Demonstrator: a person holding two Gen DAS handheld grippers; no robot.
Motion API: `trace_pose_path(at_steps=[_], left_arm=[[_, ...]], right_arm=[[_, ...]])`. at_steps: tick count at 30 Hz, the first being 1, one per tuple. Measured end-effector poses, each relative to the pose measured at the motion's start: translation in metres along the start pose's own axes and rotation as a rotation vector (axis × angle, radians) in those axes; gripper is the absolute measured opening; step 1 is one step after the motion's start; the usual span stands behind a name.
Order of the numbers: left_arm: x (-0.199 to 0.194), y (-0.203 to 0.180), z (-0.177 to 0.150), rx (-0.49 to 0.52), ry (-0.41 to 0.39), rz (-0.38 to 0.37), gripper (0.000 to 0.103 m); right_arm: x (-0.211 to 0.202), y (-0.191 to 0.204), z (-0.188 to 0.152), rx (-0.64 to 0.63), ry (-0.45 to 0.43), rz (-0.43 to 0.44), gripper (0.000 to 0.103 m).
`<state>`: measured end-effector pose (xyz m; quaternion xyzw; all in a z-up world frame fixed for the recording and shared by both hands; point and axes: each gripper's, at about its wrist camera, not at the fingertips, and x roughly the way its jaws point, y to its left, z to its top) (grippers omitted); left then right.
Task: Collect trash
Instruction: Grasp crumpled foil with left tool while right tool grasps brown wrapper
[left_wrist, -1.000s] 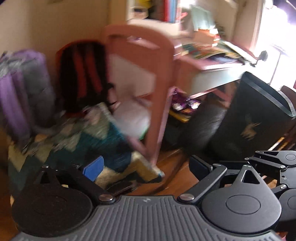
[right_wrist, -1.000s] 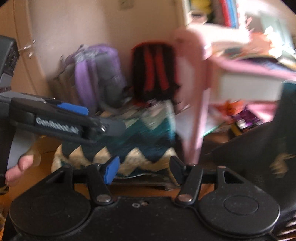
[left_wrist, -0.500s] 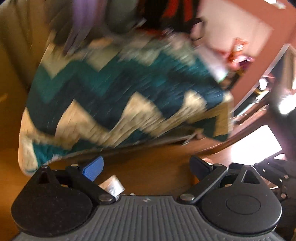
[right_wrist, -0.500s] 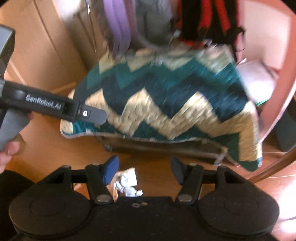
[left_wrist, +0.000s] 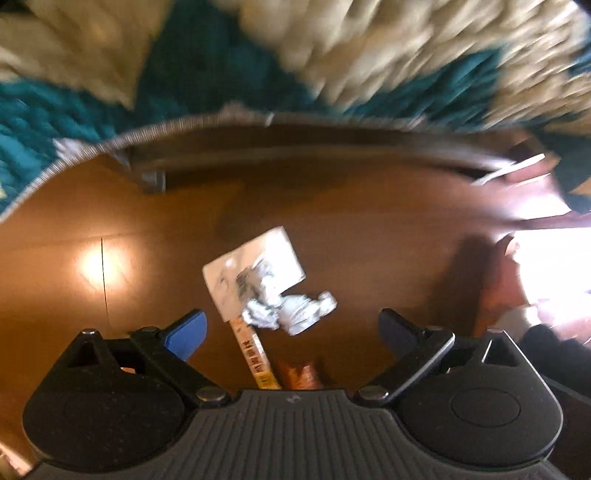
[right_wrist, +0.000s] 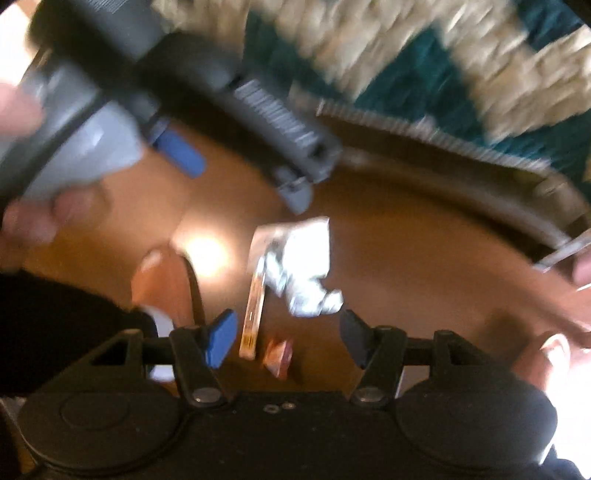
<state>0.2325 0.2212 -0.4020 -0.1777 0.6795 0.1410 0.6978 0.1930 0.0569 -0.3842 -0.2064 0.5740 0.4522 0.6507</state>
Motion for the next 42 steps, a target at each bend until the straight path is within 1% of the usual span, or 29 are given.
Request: trace_pose_path(at_steps=[1,3,6,9,11,13,15,17,19,21,24,27,29,30,31,32,33,34,36,37,39,41,42], left_arm=[[0.013,0.002,0.003,-0.002,0.024,0.014,0.100],[0.040,0.008,0.006,-0.023,0.076,0.017,0.100],[0.076,0.017,0.011,-0.097,0.139,0.008,0.100],[0.114,0.018,0.010,-0.147,0.217,0.016,0.100],[0.136,0.019,0.009,-0.184,0.266,-0.007,0.100],[0.154,0.018,0.008,-0.208,0.296,-0.022,0.100],[0.170,0.018,0.008,-0.221,0.321,-0.027,0.100],[0.184,0.020,0.008,-0.257,0.343,-0.035,0.100],[0.195,0.023,0.008,-0.293,0.352,-0.053,0.100],[0.202,0.025,0.008,-0.310,0.346,-0.047,0.100],[0.211,0.031,0.007,-0.357,0.359,-0.097,0.099],[0.216,0.031,0.008,-0.346,0.360,-0.119,0.098],[0.217,0.031,0.008,-0.339,0.358,-0.131,0.090],[0.218,0.031,0.009,-0.339,0.361,-0.138,0.087],[0.220,0.030,0.008,-0.341,0.362,-0.138,0.083],[0.221,0.030,0.008,-0.343,0.366,-0.134,0.080],[0.222,0.031,0.008,-0.343,0.371,-0.133,0.079],[0.224,0.031,0.007,-0.341,0.376,-0.133,0.074],[0.227,0.032,0.005,-0.341,0.382,-0.137,0.069],[0.228,0.032,0.005,-0.343,0.382,-0.142,0.063],[0.228,0.031,0.006,-0.342,0.381,-0.147,0.059],[0.230,0.030,0.006,-0.335,0.372,-0.147,0.052],[0.229,0.029,0.005,-0.332,0.369,-0.148,0.051]], right_arm=[[0.012,0.003,-0.001,-0.014,0.023,0.004,0.061],[0.038,0.007,-0.002,-0.022,0.067,0.023,0.061],[0.070,0.009,-0.005,-0.020,0.118,0.053,0.061],[0.099,0.008,-0.008,-0.056,0.178,0.076,0.061],[0.116,0.009,-0.012,-0.081,0.208,0.082,0.061],[0.128,0.007,-0.016,-0.083,0.233,0.087,0.061],[0.141,0.005,-0.020,-0.077,0.257,0.093,0.061],[0.151,0.003,-0.024,-0.075,0.274,0.096,0.061],[0.161,0.000,-0.028,-0.061,0.290,0.105,0.061],[0.168,-0.003,-0.031,-0.061,0.294,0.103,0.061],[0.175,-0.004,-0.033,-0.058,0.294,0.121,0.061],[0.182,-0.006,-0.034,-0.022,0.307,0.150,0.060],[0.186,-0.009,-0.034,0.006,0.308,0.159,0.059],[0.188,-0.011,-0.034,0.021,0.314,0.165,0.059],[0.191,-0.012,-0.034,0.032,0.316,0.164,0.057],[0.192,-0.014,-0.033,0.043,0.320,0.160,0.056],[0.195,-0.016,-0.033,0.054,0.324,0.161,0.051],[0.196,-0.018,-0.033,0.064,0.327,0.160,0.042],[0.196,-0.022,-0.032,0.086,0.326,0.158,0.034],[0.196,-0.025,-0.031,0.102,0.328,0.161,0.031],[0.197,-0.029,-0.031,0.132,0.324,0.172,0.030],[0.196,-0.033,-0.031,0.156,0.318,0.177,0.029],[0.197,-0.035,-0.032,0.165,0.319,0.180,0.029]])
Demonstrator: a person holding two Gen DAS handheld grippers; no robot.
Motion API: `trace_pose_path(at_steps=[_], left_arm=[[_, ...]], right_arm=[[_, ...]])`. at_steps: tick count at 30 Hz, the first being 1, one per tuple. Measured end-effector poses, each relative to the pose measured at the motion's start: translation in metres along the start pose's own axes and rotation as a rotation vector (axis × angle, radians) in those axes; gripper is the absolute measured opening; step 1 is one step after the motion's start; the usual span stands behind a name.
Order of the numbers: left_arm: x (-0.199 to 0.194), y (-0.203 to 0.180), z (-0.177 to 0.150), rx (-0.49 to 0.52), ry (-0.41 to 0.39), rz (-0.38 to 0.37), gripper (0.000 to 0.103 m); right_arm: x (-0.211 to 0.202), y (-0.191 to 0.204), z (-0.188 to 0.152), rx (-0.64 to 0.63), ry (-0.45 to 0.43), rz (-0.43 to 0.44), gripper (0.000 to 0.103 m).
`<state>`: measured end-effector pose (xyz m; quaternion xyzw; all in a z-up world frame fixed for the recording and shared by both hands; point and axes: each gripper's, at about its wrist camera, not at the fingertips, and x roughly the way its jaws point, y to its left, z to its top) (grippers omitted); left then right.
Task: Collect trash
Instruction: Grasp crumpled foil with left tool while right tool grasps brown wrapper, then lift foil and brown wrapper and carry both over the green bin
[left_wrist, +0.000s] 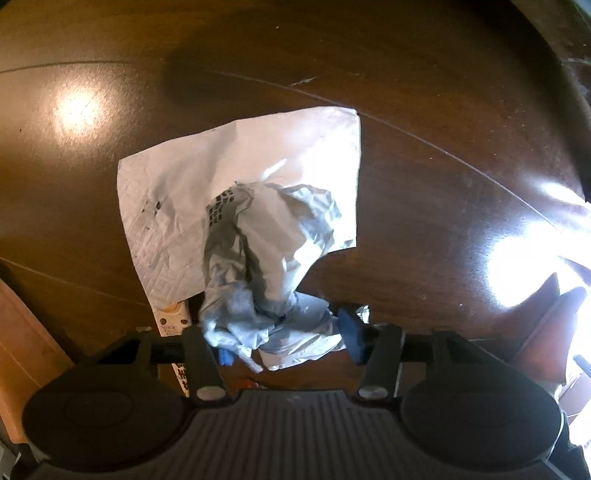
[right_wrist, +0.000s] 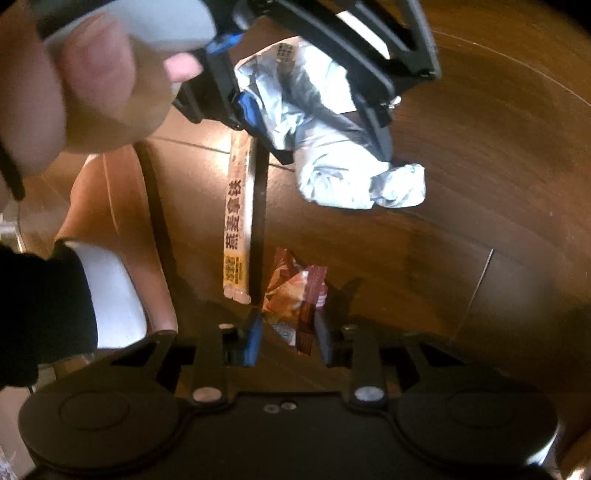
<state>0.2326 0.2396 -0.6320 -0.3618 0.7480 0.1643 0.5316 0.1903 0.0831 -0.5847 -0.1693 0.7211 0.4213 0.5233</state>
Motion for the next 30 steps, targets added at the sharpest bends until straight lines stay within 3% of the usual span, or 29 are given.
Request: trace_pose_path(at_steps=[2,13,22,30], left_arm=[[0.000,0.000,0.000,-0.004,0.005,-0.004,0.043],[-0.036,-0.007,-0.014,0.023,0.011,0.054,0.039],[-0.113,-0.031,-0.059,0.044,-0.099,0.014,0.039],[-0.206,-0.068,-0.130,0.162,-0.266,-0.001,0.039]], right_arm=[[-0.004,-0.004,0.000,0.017,-0.006,0.011,0.028],[-0.051,-0.007,-0.001,0.040,-0.057,-0.071,0.022],[-0.159,-0.005,-0.019,0.084,-0.201,-0.156,0.021],[-0.261,0.014,-0.060,0.119,-0.354,-0.227,0.021]])
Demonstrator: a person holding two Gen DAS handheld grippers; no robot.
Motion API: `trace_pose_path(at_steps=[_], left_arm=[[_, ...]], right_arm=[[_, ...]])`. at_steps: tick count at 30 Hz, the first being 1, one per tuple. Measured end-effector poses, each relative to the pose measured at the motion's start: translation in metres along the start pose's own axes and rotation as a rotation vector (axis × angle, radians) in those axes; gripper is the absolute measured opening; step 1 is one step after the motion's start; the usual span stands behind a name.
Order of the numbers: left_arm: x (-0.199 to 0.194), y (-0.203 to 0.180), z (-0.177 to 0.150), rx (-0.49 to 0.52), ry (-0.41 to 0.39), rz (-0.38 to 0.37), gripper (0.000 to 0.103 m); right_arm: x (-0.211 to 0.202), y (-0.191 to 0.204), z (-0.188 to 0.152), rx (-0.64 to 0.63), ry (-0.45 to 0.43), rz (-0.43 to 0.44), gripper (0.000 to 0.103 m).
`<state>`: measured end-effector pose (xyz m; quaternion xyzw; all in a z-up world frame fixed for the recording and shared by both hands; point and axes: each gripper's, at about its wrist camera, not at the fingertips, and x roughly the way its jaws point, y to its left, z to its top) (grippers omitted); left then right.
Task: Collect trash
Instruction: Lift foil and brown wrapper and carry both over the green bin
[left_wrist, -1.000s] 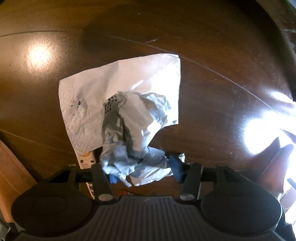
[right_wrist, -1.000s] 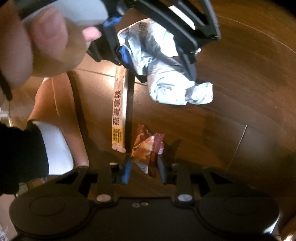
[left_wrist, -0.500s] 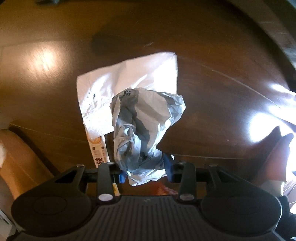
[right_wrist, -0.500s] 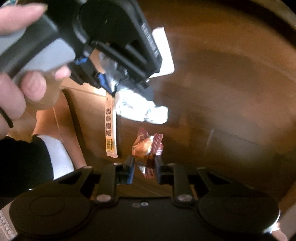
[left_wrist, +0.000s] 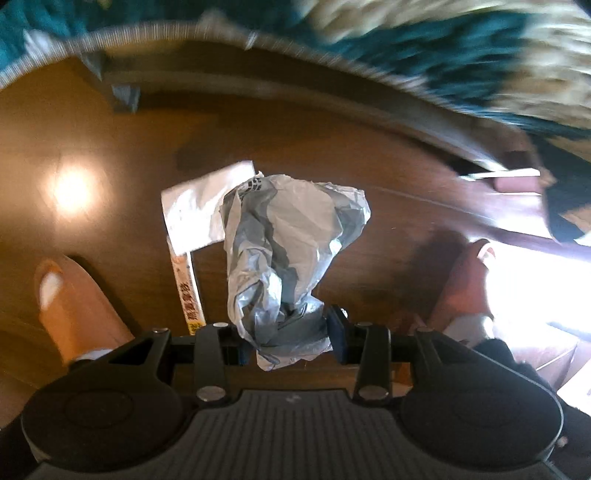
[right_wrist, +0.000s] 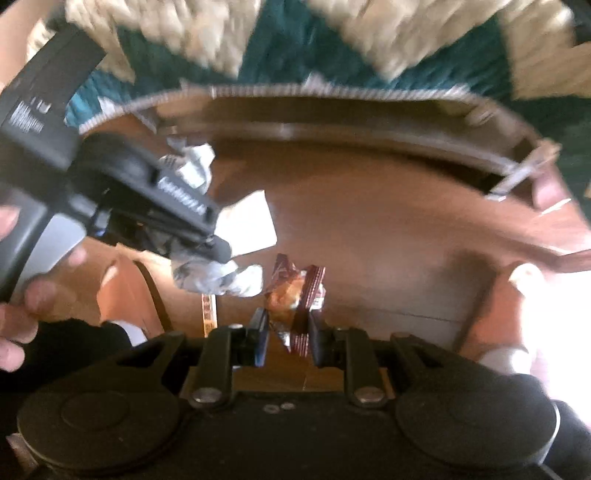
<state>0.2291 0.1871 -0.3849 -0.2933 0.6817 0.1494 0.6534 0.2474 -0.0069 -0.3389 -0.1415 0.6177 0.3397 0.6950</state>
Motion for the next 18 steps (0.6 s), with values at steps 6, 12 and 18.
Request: trace_pose_path(at_steps=[6,12,18], left_arm=[[-0.081,-0.038,-0.031,0.092,-0.132,-0.016,0.039],[-0.162,-0.078,-0.067,0.165,-0.273,-0.060,0.039],[-0.246,-0.133,-0.109,0.294,-0.450,-0.096,0.039]], right_arm=[[-0.095,-0.010,-0.010,0.001,-0.123,-0.015,0.021],[-0.194,-0.013,-0.026,0.005,-0.287,-0.039,0.021],[-0.292,-0.018,-0.050,-0.017,-0.497,-0.110,0.021]])
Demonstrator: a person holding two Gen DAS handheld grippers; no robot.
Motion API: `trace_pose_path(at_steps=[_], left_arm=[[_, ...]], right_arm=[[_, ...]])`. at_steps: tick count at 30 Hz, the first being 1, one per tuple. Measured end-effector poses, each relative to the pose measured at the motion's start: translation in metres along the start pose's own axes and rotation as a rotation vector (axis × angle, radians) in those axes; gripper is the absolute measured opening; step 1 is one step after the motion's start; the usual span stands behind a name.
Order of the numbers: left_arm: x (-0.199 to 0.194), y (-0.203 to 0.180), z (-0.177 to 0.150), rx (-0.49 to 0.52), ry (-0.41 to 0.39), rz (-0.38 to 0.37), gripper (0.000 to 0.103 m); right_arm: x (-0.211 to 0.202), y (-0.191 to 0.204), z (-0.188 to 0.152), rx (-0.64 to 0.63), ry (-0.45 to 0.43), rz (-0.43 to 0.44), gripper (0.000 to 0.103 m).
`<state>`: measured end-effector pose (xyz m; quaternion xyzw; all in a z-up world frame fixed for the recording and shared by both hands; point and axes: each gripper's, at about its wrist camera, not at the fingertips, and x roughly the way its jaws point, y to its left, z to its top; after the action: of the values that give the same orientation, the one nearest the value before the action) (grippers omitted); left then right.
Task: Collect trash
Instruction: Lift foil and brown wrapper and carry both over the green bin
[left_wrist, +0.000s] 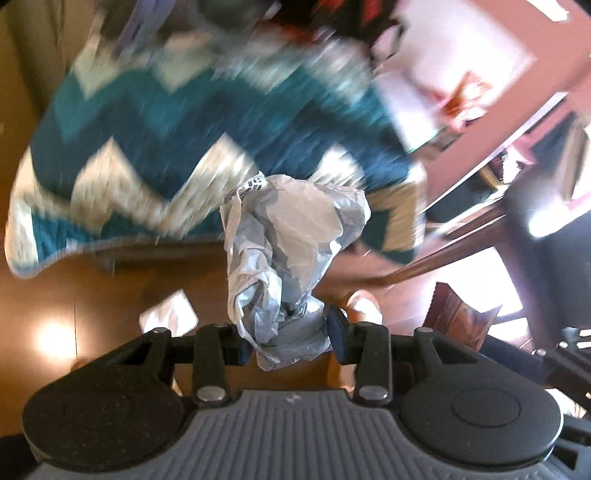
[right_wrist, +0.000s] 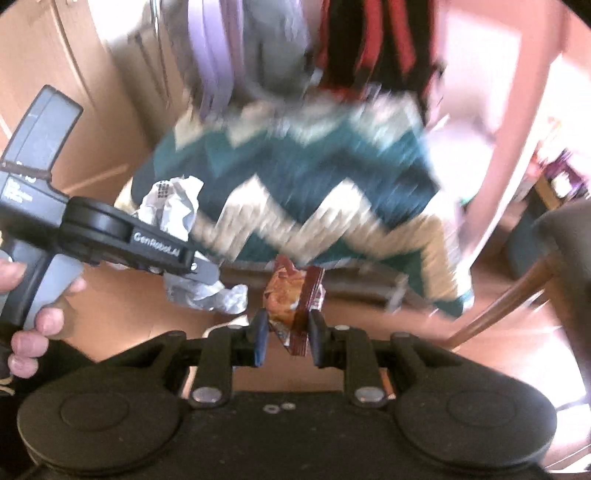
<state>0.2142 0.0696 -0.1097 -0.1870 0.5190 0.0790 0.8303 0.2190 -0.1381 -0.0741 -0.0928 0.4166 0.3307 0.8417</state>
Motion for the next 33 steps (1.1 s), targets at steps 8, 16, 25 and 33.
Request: trace_pose_path(at_steps=[8,16,25,33], left_arm=[[-0.079,-0.099,0.023,0.163,-0.174,-0.057,0.039],[-0.130,-0.204,0.045,0.304,-0.294,-0.160,0.039],[-0.167,-0.325,0.064,0.462,-0.393,-0.261,0.039],[-0.170,-0.437,0.063,0.588,-0.403,-0.368,0.039]], right_arm=[[-0.108,-0.043,0.017,0.030,-0.182,-0.092,0.021],[-0.198,-0.094,0.023,0.083,-0.333,-0.219,0.021],[-0.276,-0.158,0.026,0.130,-0.459,-0.367,0.021],[-0.308,-0.220,0.023,0.186,-0.467,-0.498,0.021]])
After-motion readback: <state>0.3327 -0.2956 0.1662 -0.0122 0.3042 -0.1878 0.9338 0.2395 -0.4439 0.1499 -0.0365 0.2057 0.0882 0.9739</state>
